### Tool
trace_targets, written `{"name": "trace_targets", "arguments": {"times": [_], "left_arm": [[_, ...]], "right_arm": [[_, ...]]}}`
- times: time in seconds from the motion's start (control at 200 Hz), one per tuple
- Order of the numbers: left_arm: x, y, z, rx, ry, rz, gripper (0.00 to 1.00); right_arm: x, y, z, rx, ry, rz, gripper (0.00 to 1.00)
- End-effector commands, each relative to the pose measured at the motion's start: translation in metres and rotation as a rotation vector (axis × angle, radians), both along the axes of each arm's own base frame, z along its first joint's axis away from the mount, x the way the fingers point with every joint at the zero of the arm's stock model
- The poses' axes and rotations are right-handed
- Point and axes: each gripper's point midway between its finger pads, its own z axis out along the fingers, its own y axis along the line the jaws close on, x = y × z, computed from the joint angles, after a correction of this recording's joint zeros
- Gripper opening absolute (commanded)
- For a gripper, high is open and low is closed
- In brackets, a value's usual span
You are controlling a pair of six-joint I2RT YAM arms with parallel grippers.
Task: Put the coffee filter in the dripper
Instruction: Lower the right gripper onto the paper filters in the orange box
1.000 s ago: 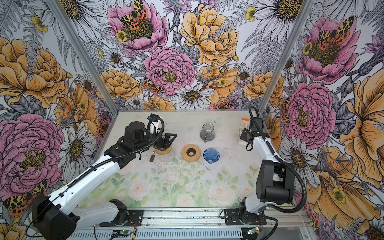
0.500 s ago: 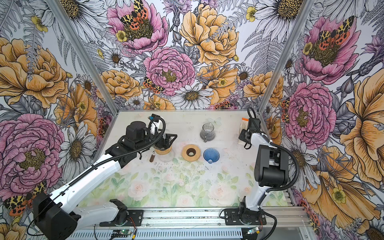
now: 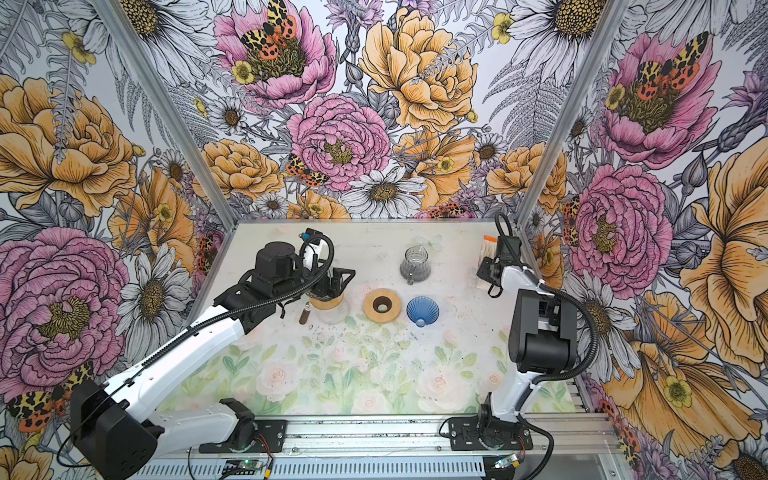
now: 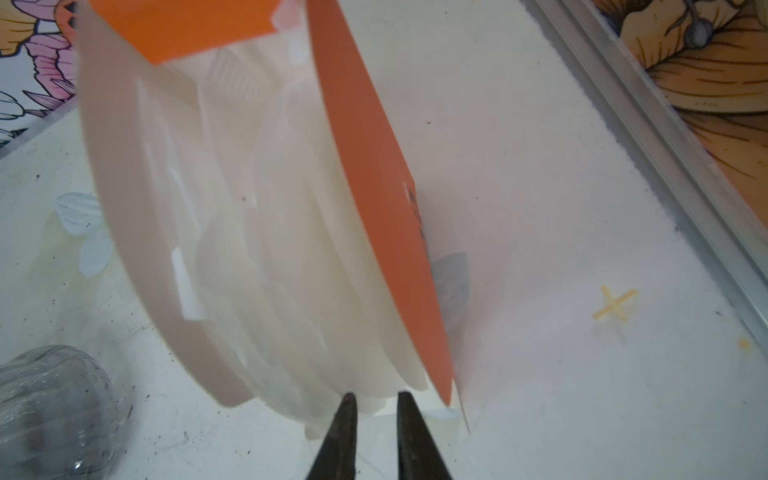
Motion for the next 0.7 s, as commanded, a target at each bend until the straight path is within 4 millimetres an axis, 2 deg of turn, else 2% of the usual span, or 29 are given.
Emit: {"name": "trace_targets", "arguments": {"times": [0.0, 0.2, 0.46, 0.696], "left_arm": [[0.004, 0.000, 0.013, -0.008, -0.026, 0.006, 0.99], [0.005, -0.001, 0.010, -0.008, -0.016, 0.007, 0.99], [0.005, -0.005, 0.012, -0.014, -0.015, -0.004, 0.99], [0.005, -0.005, 0.013, -0.016, -0.014, -0.002, 0.99]], "right_arm": [[-0.001, 0.002, 0.014, 0.011, -0.047, 0.001, 0.22], [-0.007, 0.003, 0.015, 0.003, -0.045, 0.004, 0.24], [0.007, -0.006, 0.008, -0.020, -0.030, 0.002, 0.24], [0.017, -0.007, 0.005, -0.011, -0.030, 0.017, 0.24]]}}
